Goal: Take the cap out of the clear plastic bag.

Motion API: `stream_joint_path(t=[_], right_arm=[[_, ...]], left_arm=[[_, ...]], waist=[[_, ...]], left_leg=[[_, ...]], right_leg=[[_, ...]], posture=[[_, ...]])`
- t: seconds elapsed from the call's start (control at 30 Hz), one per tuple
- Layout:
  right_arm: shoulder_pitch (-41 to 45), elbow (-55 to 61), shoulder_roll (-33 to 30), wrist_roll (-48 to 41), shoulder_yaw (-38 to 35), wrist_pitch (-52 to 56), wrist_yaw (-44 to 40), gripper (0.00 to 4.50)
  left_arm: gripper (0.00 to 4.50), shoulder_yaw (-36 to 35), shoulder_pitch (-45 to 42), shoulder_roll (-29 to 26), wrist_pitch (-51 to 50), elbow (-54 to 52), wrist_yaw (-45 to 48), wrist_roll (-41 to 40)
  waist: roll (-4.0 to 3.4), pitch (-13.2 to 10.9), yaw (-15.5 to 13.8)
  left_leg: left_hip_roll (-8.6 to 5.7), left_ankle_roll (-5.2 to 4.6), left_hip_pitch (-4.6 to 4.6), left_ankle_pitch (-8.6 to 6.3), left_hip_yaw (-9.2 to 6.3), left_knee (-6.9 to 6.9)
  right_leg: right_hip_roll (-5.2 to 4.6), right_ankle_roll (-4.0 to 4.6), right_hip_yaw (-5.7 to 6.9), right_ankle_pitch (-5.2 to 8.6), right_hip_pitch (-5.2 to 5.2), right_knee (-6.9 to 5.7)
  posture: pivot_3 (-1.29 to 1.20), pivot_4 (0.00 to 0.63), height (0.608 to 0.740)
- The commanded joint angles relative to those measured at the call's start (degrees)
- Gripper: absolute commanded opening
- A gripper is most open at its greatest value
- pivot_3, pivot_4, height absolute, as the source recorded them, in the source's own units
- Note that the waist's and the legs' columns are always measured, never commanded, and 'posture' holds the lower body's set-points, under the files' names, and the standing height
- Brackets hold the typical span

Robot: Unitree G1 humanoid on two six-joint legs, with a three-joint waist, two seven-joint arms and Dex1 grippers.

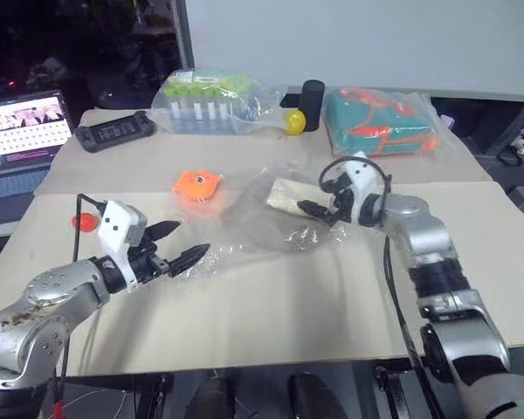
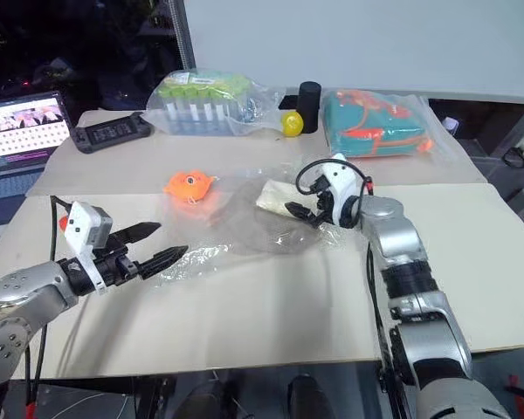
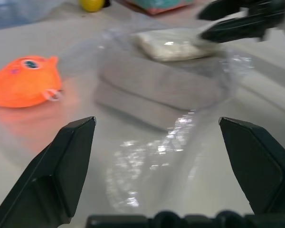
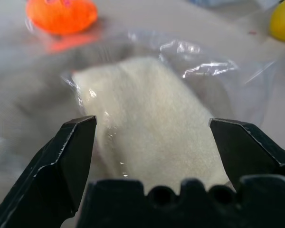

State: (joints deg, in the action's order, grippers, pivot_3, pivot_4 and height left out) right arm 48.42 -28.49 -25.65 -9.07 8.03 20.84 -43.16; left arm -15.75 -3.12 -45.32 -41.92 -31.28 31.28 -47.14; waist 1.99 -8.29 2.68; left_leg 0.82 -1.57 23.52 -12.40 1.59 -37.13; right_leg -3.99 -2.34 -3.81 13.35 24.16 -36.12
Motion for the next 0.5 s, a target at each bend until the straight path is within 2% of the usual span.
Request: stream_joint_path(t=[0.03, 0.13, 0.23, 0.3, 0.47, 0.5], right_arm=[[3.6, -8.1, 1.5, 3.5, 1.7, -6.3, -2.0, 4.50], [5.4, -15.1, 3.3, 5.3, 2.8, -8.7, -3.6, 4.50], [7.4, -22.3, 5.2, 7.6, 2.8, -12.1, -1.7, 3.74], [8.6, -25.7, 5.7, 9.1, 2.7, -14.2, -0.5, 3.04], [10.5, -27.0, 6.0, 8.5, 0.5, -15.9, -0.9, 1.42], [10.7, -26.5, 5.8, 8.0, -0.1, -15.6, -1.3, 1.42]], left_arm=[[4.48, -3.4, 0.8, -1.3, -0.7, -2.5, 0.3, -0.5], [4.48, -4.4, 1.3, -1.0, -1.1, -2.8, -0.1, -0.7], [4.50, -4.5, 1.7, -0.6, -1.3, -3.7, -0.8, -0.8], [4.50, -4.6, 1.9, -0.3, -1.6, -4.4, -1.3, -1.0], [4.50, -5.1, 2.7, 0.0, -2.0, -5.0, -1.7, -0.8], [4.50, -5.1, 2.8, 0.0, -2.0, -5.0, -1.7, -0.8]], waist=[[0.00, 0.0, 0.1], [0.00, 0.0, 0.0], [0.00, 0.0, 0.0], [0.00, 0.0, 0.0], [-0.01, 0.0, 0.0], [-0.01, 0.0, 0.0]], left_leg=[[0.01, 0.00, 0.01, 0.00, 0.00, 0.01], [0.02, 0.00, 0.01, 0.00, -0.01, 0.03], [0.01, 0.00, -0.05, 0.00, -0.01, 0.01], [0.02, 0.01, -0.12, 0.00, -0.01, 0.02], [0.02, 0.02, -0.12, -0.01, -0.01, 0.03], [0.02, 0.02, -0.12, -0.01, -0.01, 0.03]], right_leg=[[0.02, 0.00, 0.00, 0.00, 0.01, 0.00], [0.02, 0.00, 0.00, 0.00, 0.01, 0.00], [-0.01, 0.01, -0.01, 0.00, -0.06, -0.01], [-0.02, 0.01, -0.01, 0.00, -0.09, -0.02], [-0.05, 0.01, -0.01, 0.00, -0.08, -0.05], [-0.05, 0.01, -0.01, 0.00, -0.08, -0.05]], posture=[[0.00, 0.150, 0.740], [0.00, 0.150, 0.740], [0.00, 0.150, 0.740], [0.00, 0.150, 0.740], [0.00, 0.150, 0.740], [0.00, 0.150, 0.740]])
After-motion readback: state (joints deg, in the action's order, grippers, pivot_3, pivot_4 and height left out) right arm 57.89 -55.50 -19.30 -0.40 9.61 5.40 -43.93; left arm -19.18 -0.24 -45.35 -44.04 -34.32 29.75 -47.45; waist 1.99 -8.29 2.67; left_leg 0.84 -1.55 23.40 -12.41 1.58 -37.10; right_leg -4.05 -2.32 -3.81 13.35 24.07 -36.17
